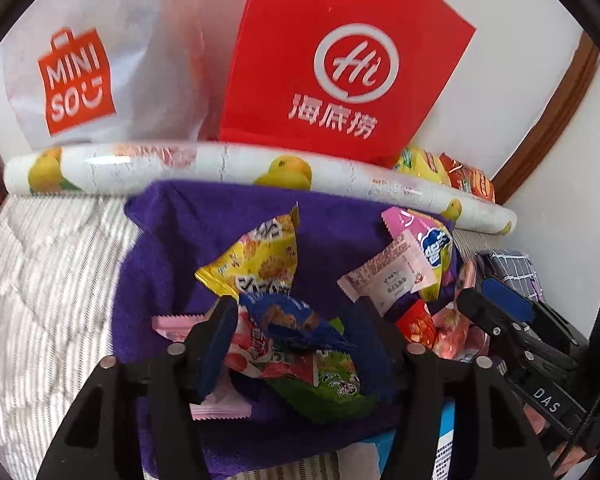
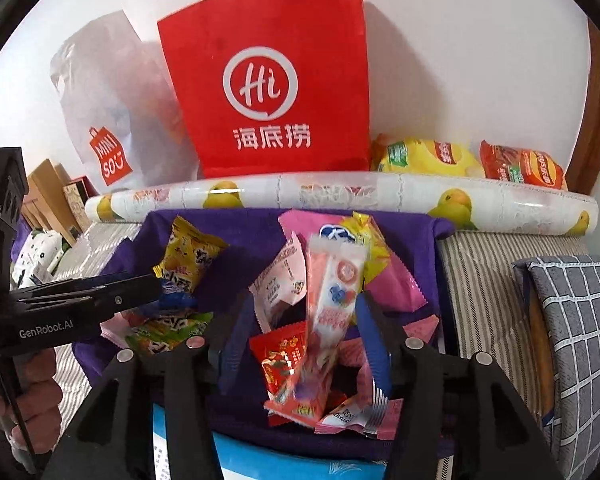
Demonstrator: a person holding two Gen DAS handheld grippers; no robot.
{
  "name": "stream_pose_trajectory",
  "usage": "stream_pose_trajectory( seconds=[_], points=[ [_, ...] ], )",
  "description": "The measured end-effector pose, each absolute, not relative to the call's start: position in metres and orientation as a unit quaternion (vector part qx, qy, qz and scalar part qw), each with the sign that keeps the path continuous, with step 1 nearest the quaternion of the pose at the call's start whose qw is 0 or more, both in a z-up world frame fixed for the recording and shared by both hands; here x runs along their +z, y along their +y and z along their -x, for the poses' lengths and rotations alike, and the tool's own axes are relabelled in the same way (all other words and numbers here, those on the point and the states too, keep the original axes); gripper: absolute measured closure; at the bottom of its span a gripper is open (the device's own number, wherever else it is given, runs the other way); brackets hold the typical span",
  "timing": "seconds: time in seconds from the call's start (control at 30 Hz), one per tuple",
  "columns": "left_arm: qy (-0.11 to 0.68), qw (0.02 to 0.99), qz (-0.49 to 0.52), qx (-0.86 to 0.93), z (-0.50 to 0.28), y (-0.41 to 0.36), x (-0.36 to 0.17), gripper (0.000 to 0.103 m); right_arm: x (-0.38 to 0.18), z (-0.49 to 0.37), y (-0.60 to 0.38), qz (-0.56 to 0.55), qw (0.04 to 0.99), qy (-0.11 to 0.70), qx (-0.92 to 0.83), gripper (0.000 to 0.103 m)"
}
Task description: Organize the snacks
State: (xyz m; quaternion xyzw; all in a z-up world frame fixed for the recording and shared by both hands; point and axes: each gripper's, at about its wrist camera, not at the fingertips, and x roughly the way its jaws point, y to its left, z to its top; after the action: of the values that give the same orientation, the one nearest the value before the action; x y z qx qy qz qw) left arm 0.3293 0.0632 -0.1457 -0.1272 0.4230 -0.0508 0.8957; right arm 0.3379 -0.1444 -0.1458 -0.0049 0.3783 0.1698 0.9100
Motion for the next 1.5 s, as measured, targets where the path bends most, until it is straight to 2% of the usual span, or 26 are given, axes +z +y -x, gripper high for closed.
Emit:
stream_pose_trajectory(
  seconds=[0.23, 0.37, 0.5, 0.7, 0.73, 0.8, 1.07, 1.27, 1.5],
  points=[
    [0.401, 0.909, 0.098, -0.051, -0.308, 0.061, -0.117, 0.028, -0.120, -0.322, -0.155, -0.042, 0.911, 0.369, 0.178, 0.037],
    [0.398, 0.911, 0.097, -0.054, -0.287, 0.059, -0.105, 0.027, -0.101, -0.292, -0.159, -0.046, 0.915, 0.366, 0.163, 0.032],
    [0.392, 0.913, 0.098, -0.061, -0.257, 0.054, -0.092, 0.024, -0.085, -0.256, -0.164, -0.028, 0.923, 0.366, 0.117, 0.031],
    [0.382, 0.918, 0.086, -0.062, -0.201, 0.043, -0.078, 0.019, -0.066, -0.198, -0.184, -0.062, 0.922, 0.373, 0.086, 0.030],
    [0.382, 0.919, 0.080, -0.059, -0.193, 0.041, -0.077, 0.019, -0.064, -0.191, -0.185, -0.053, 0.924, 0.372, 0.067, 0.028],
    [0.378, 0.921, 0.075, -0.054, -0.176, 0.039, -0.074, 0.019, -0.059, -0.172, -0.187, -0.028, 0.930, 0.365, 0.038, 0.017],
    [0.352, 0.933, 0.053, -0.052, -0.111, 0.020, -0.056, 0.013, -0.048, -0.102, -0.202, -0.026, 0.939, 0.343, 0.013, 0.002],
    [0.349, 0.935, 0.044, -0.052, -0.080, 0.007, -0.056, 0.012, -0.046, -0.068, -0.219, -0.055, 0.935, 0.350, 0.001, 0.001],
    [0.333, 0.941, 0.037, -0.048, -0.040, -0.001, -0.041, 0.012, -0.035, -0.027, -0.223, -0.041, 0.940, 0.338, -0.013, 0.001]
  ],
)
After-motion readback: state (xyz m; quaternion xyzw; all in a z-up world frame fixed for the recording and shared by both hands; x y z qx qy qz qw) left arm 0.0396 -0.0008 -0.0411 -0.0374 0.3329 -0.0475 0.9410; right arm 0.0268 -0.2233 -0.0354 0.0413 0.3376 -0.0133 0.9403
